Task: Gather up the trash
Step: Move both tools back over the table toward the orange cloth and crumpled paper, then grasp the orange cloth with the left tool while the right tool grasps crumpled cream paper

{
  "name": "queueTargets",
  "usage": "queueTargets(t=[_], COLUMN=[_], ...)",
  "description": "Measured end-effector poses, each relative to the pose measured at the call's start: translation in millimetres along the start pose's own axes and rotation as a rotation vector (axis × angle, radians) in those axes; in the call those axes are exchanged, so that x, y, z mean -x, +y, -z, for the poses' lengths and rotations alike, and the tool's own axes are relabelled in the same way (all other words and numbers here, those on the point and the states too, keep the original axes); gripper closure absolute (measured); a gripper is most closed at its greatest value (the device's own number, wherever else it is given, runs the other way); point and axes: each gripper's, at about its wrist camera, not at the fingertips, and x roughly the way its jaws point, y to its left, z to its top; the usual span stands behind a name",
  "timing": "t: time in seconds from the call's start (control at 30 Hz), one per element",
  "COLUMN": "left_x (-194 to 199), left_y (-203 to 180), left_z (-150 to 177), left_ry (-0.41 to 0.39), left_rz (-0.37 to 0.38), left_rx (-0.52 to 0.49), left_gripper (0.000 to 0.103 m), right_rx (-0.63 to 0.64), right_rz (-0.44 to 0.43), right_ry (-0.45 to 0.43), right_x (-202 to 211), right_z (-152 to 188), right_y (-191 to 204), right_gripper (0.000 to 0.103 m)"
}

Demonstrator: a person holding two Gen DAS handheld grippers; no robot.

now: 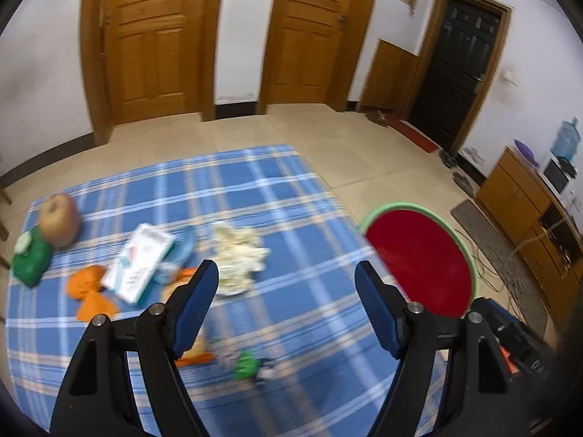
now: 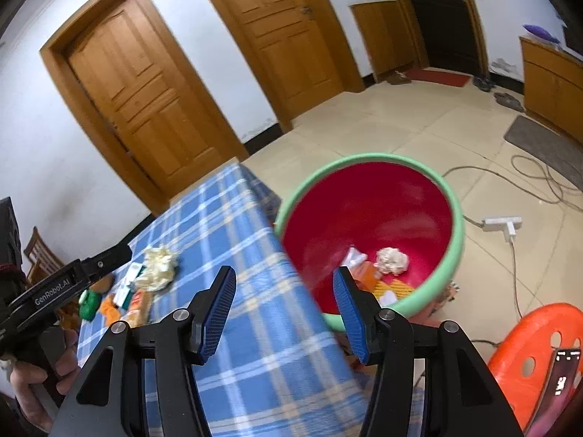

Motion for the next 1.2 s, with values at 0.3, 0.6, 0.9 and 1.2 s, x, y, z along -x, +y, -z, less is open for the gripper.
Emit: queueTargets(t=[0.3,0.6,0.9,1.2], left_x=[15.8,-1.7,-47.2,-54.5], left_y=[86.9,170.0,204.3,213.4], left_z=[2.8,11.3,27.5,37.8], left_ry=[-0.026,0.000,0.075,0.061], left_rz=[-0.138,-0.312,-0.292,-0.225], left_rx=[0.098,0.186,0.230,0.257], left_gripper=[0.026,0.026,0.026,0.030], right_rx=[0.080,0.150,0.141,0.165], right_rz=[-0.058,-0.122,-0.123,-0.092], right_ry=[0.029,0.096,0.184,0.241], right_x=[-21.9,-66.2,-123.1,-160.9], right_z=[-11.8,-10.0,7.7,16.9], right_y=[56.5,106.0,142.6,163.8], right_gripper=[0.046,0.046,0.046,0.046])
